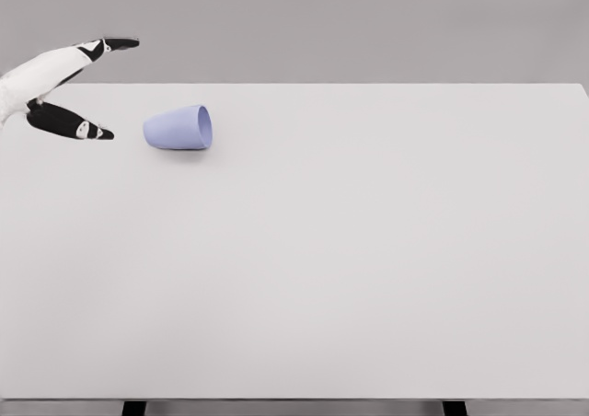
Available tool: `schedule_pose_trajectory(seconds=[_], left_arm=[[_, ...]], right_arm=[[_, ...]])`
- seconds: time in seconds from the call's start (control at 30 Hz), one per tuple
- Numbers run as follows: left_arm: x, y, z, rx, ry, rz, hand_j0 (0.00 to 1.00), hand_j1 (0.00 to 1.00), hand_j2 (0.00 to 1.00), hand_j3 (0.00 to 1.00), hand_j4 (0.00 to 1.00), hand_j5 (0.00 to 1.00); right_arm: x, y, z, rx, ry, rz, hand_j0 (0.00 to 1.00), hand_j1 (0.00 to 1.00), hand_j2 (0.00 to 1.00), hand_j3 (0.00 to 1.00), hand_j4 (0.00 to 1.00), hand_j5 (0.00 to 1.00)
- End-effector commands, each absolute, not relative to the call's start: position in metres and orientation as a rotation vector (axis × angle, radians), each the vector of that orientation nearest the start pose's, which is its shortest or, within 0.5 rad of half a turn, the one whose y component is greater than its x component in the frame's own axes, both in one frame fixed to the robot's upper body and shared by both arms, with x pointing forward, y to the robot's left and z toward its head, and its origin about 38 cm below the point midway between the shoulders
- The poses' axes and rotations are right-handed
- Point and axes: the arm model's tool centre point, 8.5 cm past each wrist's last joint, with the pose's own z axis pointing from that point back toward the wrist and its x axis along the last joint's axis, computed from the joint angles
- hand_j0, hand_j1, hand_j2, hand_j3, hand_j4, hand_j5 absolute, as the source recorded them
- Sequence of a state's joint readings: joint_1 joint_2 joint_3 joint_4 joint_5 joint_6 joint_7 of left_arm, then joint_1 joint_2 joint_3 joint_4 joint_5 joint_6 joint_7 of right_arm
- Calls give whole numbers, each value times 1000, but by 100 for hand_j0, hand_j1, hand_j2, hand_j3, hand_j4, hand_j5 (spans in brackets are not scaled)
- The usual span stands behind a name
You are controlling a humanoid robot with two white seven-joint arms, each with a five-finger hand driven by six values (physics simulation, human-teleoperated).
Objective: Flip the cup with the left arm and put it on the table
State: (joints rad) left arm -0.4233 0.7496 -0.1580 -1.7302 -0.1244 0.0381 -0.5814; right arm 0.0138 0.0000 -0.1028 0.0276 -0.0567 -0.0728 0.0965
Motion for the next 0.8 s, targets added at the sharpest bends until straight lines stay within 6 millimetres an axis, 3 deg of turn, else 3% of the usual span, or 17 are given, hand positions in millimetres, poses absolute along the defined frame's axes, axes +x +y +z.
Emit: schedule_pose_trajectory(seconds=[0.0,0.07,0.13,0.23,0.37,0.67,0.77], left_arm=[[429,328,247,331,-1281,-1169,100,100,100,100,100,100],[443,308,243,307,-1217,-1125,100,100,100,100,100,100],[447,305,246,312,-1185,-1091,100,100,100,100,100,100],[464,311,226,338,-1053,-1049,100,100,100,100,100,100],[492,293,207,451,-1016,-1037,100,100,100,100,100,100],[499,251,209,490,-1074,-1180,98,98,98,98,98,98],[501,250,209,538,-1067,-1196,98,98,98,98,98,98]], right_arm=[[-10,-264,-261,3,-47,-156,100,100,100,100,100,100],[-10,-264,-261,3,-47,-156,100,100,100,100,100,100],[-10,-264,-261,3,-47,-156,100,100,100,100,100,100],[-10,-264,-261,3,-47,-156,100,100,100,100,100,100],[-10,-264,-261,3,-47,-156,100,100,100,100,100,100],[-10,-264,-261,3,-47,-157,100,100,100,100,100,100],[-10,-264,-261,3,-45,-156,100,100,100,100,100,100]])
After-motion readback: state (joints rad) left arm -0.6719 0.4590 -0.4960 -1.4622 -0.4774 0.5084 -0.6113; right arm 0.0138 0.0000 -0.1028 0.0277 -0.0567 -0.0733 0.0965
